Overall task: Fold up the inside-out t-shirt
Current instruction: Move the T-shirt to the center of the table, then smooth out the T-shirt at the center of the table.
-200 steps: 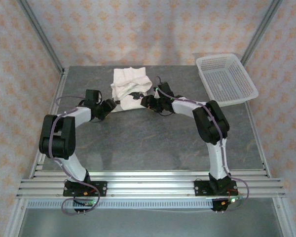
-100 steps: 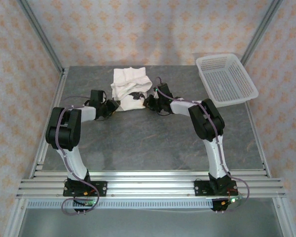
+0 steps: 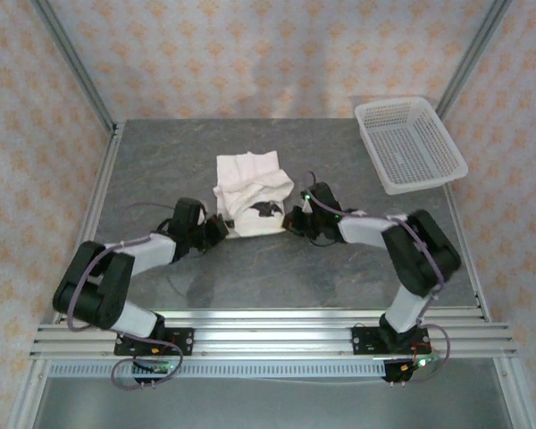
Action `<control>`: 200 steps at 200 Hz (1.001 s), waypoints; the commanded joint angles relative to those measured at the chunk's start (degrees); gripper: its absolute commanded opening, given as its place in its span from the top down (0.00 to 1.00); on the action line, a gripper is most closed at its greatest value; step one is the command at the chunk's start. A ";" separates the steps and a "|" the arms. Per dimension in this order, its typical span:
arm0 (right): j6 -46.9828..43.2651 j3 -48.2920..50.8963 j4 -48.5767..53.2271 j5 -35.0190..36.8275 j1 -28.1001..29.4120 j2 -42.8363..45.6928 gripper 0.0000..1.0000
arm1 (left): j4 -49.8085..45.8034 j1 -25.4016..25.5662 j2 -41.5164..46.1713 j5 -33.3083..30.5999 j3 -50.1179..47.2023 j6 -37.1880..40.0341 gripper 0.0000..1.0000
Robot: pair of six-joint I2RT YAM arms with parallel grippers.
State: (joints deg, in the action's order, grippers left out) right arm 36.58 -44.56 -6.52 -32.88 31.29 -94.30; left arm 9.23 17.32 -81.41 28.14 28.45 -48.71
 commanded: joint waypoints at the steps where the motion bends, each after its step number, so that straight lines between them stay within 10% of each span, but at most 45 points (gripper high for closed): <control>1: -0.68 8.16 6.99 4.59 2.46 10.47 1.00 | -6.86 5.20 7.08 -7.08 -5.34 -3.73 0.97; 16: 1.27 12.60 10.18 6.38 5.19 17.90 0.99 | -9.93 7.71 13.13 -9.57 -8.56 -6.06 0.87; 39: 2.65 14.57 16.06 9.45 6.59 28.11 0.66 | -17.36 9.68 24.95 -11.72 -9.59 -7.30 0.55; 60: 1.05 12.43 20.72 17.27 5.70 34.40 0.56 | -25.71 10.25 35.06 -14.77 -5.77 -5.55 0.40; 101: 0.26 9.66 11.74 13.36 -5.88 27.11 0.55 | -24.81 10.35 28.50 -11.93 1.07 -4.06 0.39; 200: 0.89 -1.50 -4.26 3.52 -7.46 0.48 0.55 | -6.08 12.40 5.21 -9.02 7.24 -2.40 0.39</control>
State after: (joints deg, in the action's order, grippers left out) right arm 36.05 -45.23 -4.73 -27.42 23.94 -94.00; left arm -3.03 28.91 -74.15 18.70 33.15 -51.77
